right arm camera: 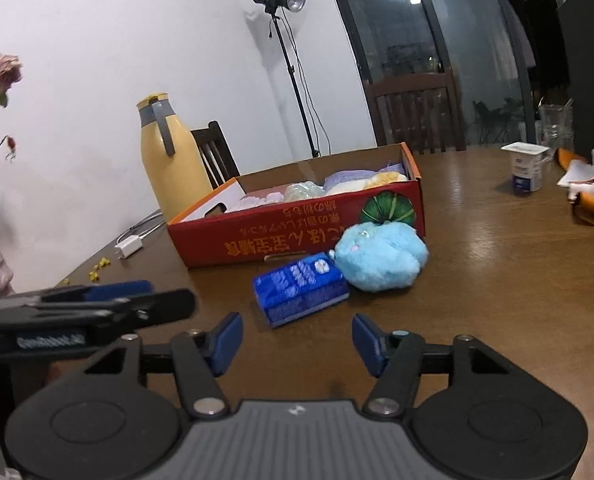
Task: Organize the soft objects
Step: 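Grasp the blue snack box with the left gripper while the right gripper grasps it too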
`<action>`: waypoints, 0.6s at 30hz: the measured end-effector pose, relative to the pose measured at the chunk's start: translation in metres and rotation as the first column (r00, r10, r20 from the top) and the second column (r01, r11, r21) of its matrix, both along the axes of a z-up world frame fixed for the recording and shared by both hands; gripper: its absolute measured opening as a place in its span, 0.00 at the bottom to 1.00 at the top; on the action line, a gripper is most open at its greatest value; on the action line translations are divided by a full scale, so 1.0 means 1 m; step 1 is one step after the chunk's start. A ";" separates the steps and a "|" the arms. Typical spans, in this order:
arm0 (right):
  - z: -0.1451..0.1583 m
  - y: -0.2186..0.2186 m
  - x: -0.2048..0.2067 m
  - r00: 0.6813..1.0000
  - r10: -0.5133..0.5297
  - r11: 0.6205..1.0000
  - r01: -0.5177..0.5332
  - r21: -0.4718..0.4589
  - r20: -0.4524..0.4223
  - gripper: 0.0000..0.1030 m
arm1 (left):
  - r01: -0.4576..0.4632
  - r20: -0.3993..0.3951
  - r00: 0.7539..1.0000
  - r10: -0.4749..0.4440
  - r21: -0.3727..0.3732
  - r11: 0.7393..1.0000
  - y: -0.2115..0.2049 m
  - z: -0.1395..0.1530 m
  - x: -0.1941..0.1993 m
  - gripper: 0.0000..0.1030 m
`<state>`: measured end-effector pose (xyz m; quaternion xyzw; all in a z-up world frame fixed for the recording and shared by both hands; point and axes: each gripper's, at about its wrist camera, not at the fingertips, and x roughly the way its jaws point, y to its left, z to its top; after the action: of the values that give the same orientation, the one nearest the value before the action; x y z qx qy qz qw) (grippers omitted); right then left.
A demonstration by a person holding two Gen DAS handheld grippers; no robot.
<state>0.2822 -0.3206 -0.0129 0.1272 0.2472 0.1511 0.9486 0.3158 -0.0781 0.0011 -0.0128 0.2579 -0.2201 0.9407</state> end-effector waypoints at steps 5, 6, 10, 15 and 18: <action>-0.005 -0.011 0.050 0.999 -0.002 0.997 0.006 0.078 -0.048 0.44 | 0.007 -0.112 0.994 -0.014 -0.070 0.998 -0.008 -0.015 0.042 0.59; -0.007 -0.012 0.058 0.998 0.003 0.996 0.003 0.095 -0.063 0.41 | 0.010 -0.123 0.992 -0.019 -0.078 0.997 -0.009 -0.018 0.047 0.56; -0.022 -0.005 0.082 0.992 0.007 0.992 0.009 0.128 -0.123 0.32 | 0.006 -0.154 0.988 -0.020 -0.096 0.995 -0.012 -0.029 0.062 0.45; -0.032 -0.004 0.090 0.990 -0.034 0.981 0.059 0.183 -0.138 0.33 | -0.001 -0.171 0.985 -0.020 -0.120 0.993 -0.005 -0.035 0.066 0.32; -0.035 -0.004 0.096 0.990 -0.026 0.975 0.055 0.215 -0.139 0.34 | -0.004 -0.178 0.984 -0.019 -0.129 0.992 0.001 -0.036 0.063 0.29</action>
<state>0.3778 -0.3249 -0.0481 0.2456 0.2903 0.1489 0.9128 0.3793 -0.0769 -0.0345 -0.0923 0.3268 -0.2377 0.9101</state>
